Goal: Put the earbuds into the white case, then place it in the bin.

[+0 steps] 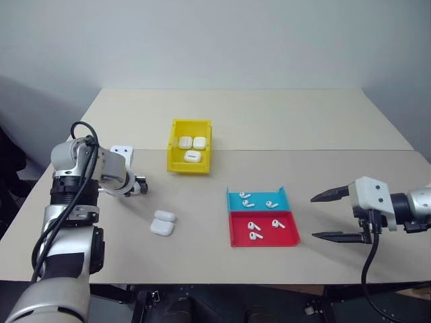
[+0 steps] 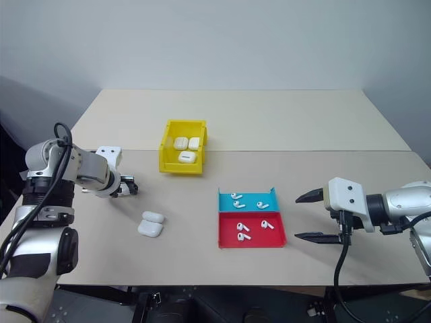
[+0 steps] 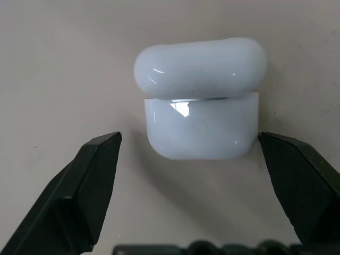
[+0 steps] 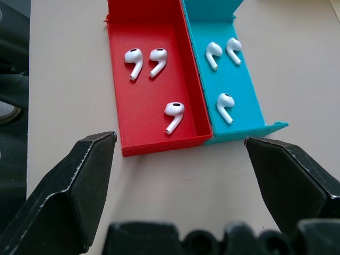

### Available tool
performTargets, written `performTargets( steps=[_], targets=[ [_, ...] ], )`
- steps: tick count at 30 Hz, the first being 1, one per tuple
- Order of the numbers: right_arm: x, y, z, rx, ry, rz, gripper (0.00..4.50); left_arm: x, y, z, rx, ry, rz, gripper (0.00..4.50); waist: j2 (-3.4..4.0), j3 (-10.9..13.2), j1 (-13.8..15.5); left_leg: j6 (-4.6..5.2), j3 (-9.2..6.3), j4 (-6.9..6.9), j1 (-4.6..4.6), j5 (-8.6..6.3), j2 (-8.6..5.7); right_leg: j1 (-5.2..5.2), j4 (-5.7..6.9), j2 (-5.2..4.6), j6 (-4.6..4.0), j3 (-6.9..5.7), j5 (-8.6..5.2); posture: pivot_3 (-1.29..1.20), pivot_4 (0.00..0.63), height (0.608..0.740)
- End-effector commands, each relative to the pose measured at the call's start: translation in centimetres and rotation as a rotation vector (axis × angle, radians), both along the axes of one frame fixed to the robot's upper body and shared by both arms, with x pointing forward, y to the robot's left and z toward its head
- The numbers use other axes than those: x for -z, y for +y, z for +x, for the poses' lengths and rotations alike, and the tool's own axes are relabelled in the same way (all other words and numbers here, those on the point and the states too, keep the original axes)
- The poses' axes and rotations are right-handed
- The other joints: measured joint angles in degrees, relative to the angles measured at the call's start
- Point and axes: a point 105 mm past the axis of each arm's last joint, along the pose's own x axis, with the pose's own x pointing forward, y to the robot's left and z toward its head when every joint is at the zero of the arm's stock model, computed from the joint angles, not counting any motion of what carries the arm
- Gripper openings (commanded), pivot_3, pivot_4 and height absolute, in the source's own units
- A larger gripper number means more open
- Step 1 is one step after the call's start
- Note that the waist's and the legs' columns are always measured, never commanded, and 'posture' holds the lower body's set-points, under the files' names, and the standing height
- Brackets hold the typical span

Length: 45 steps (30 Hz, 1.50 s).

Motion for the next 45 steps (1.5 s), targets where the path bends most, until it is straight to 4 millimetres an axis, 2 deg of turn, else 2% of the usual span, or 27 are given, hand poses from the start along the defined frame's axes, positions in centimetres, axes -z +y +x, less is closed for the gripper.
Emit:
performTargets(
  steps=[1, 9, 12, 20, 29, 34, 41, 43, 45],
  targets=[
    [-1.2, -0.2, 0.0, 0.008, -0.050, -0.017, 4.48, -0.6, 0.1, 0.2, 0.006, -0.015, 0.014, 4.50, 0.00, 0.0, 0.0, 0.00, 0.00, 0.00, 0.00, 0.00, 0.00, 0.00, 0.01, 0.00, 0.00, 0.00, 0.00, 0.00, 0.150, 0.740],
    [-1.2, -0.1, 0.1, 0.009, -0.052, -0.018, 4.48, -0.4, 0.1, 0.3, 0.012, -0.017, 0.017, 4.50, 0.00, 0.0, 0.0, 0.04, -0.02, 0.01, 0.03, -0.02, 0.00, 0.01, 0.07, 0.00, 0.00, 0.00, 0.00, 0.00, 0.150, 0.740],
    [-1.2, -0.1, 0.1, 0.008, -0.051, -0.017, 4.50, -0.6, -0.2, 0.4, 0.031, -0.026, -0.001, 3.92, 0.00, 0.0, 0.0, 0.06, -0.03, 0.02, 0.03, -0.03, 0.00, 0.01, 0.10, 0.00, 0.00, 0.00, 0.00, 0.00, 0.150, 0.740],
    [-1.1, 0.0, 0.1, 0.010, -0.052, -0.013, 4.50, -2.1, -0.4, 0.7, 0.054, -0.080, 0.021, 1.47, -0.02, 0.0, -0.2, 0.07, -0.03, 0.01, 0.02, -0.04, 0.00, 0.00, 0.10, 0.00, 0.00, 0.00, 0.00, 0.00, 0.150, 0.740],
    [-1.2, 0.0, 0.2, 0.011, -0.061, -0.008, 4.50, -4.7, -0.6, 0.8, 0.112, -0.178, 0.072, 1.47, -0.03, 0.0, -0.1, 0.08, -0.06, 0.01, 0.01, -0.04, 0.00, 0.00, 0.09, 0.00, 0.00, -0.01, 0.00, 0.00, 0.150, 0.740],
    [-1.3, 0.0, 0.2, 0.009, -0.065, -0.009, 4.50, -8.1, -2.2, 0.8, 0.200, -0.312, 0.179, 1.47, -0.03, 0.0, 0.0, 0.07, -0.07, 0.02, 0.00, -0.04, 0.00, 0.00, 0.09, 0.00, 0.00, -0.01, 0.00, 0.00, 0.150, 0.740],
    [-1.4, -0.1, 0.2, 0.012, -0.067, -0.014, 4.50, -9.6, -3.2, 0.6, 0.259, -0.375, 0.238, 1.47, -0.03, 0.0, -0.1, 0.08, -0.06, 0.01, 0.00, -0.04, -0.01, 0.00, 0.08, 0.01, 0.00, -0.01, 0.00, 0.00, 0.150, 0.740],
    [-1.4, -0.1, 0.2, 0.015, -0.068, -0.013, 4.50, -9.5, -4.0, 0.4, 0.314, -0.378, 0.200, 1.47, -0.03, 0.0, -0.1, 0.08, -0.06, 0.01, 0.00, -0.04, 0.00, 0.00, 0.08, 0.01, 0.00, 0.00, 0.00, 0.00, 0.150, 0.740],
    [-1.4, -0.1, 0.2, 0.018, -0.066, -0.012, 4.50, -10.1, -6.3, -0.8, 0.480, -0.427, 0.114, 1.47, -0.03, 0.0, -0.2, 0.07, -0.06, 0.00, 0.00, -0.04, 0.00, -0.01, 0.07, 0.01, 0.00, 0.00, 0.00, 0.00, 0.150, 0.740]
  ],
)
